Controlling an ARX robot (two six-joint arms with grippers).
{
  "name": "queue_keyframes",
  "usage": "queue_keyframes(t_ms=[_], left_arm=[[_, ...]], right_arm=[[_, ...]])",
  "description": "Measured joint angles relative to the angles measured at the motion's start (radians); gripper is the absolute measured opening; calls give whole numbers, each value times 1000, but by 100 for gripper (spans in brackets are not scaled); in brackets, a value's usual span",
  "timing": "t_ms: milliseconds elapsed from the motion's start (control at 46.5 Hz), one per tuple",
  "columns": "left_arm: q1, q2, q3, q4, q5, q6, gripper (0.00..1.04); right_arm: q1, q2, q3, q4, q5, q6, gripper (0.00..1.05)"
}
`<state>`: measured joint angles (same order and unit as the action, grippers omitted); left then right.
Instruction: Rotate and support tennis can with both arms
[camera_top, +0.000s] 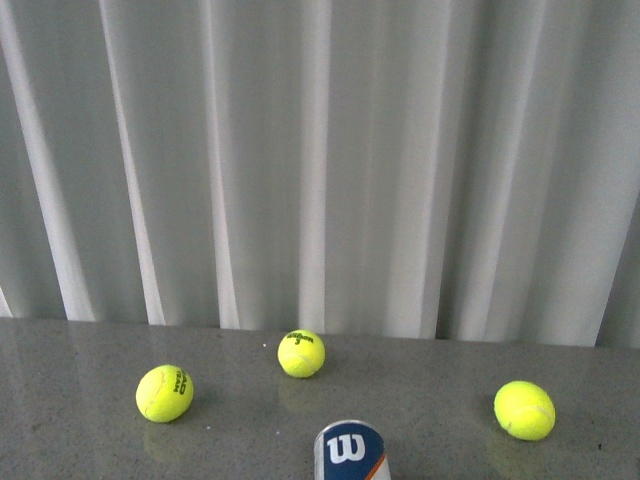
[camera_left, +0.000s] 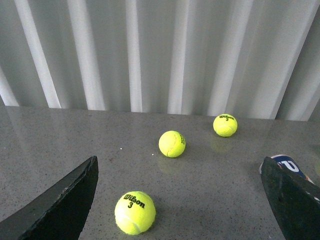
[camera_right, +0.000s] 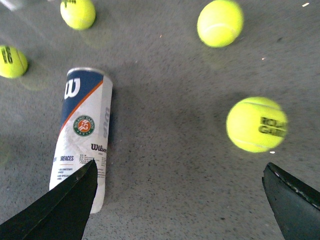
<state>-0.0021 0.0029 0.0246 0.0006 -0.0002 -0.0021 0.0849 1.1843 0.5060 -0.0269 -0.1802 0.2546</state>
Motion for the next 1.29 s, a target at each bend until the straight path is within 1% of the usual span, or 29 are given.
queue_keyframes(t_ms=[22, 65, 258, 344, 473, 667, 904, 1033, 1076, 1140, 1205, 1227, 1248, 1270, 1291], left_arm=[[0, 0, 0, 0, 0, 0, 98], [0, 0, 0, 0, 0, 0, 98], [0, 0, 0, 0, 0, 0, 98], [0, 0, 0, 0, 0, 0, 98], [0, 0, 0, 0, 0, 0, 98], [0, 0, 0, 0, 0, 0, 98], [0, 0, 0, 0, 0, 0, 98], [0, 0, 0, 0, 0, 0, 98], [0, 0, 0, 0, 0, 0, 98], [0, 0, 0, 0, 0, 0, 98], [0, 0, 0, 0, 0, 0, 98], [0, 0, 0, 0, 0, 0, 98], [0, 0, 0, 0, 0, 0, 98], [0, 0, 0, 0, 0, 0, 98], [0, 0, 0, 0, 0, 0, 98]], right_arm=[[25, 67, 30, 3, -4, 4, 98], [48, 106, 48, 6, 1, 2, 98], [211, 377, 211, 26, 8, -8, 98], [262, 476, 280, 18, 46, -6, 98], [319, 605, 351, 18, 47, 14, 98], [367, 740, 455, 19, 35, 63, 98], [370, 886, 551, 18, 8, 82, 98], [370, 929, 566, 18, -12, 59, 98], [369, 931, 568, 16, -7, 38, 93], [366, 930, 571, 13, -2, -26, 81], [360, 921, 568, 42, 27, -148, 70], [358, 917, 565, 47, 29, -181, 67], [353, 903, 557, 55, 26, -276, 63], [351, 896, 553, 57, 26, -302, 61], [347, 885, 546, 61, 28, -359, 58]])
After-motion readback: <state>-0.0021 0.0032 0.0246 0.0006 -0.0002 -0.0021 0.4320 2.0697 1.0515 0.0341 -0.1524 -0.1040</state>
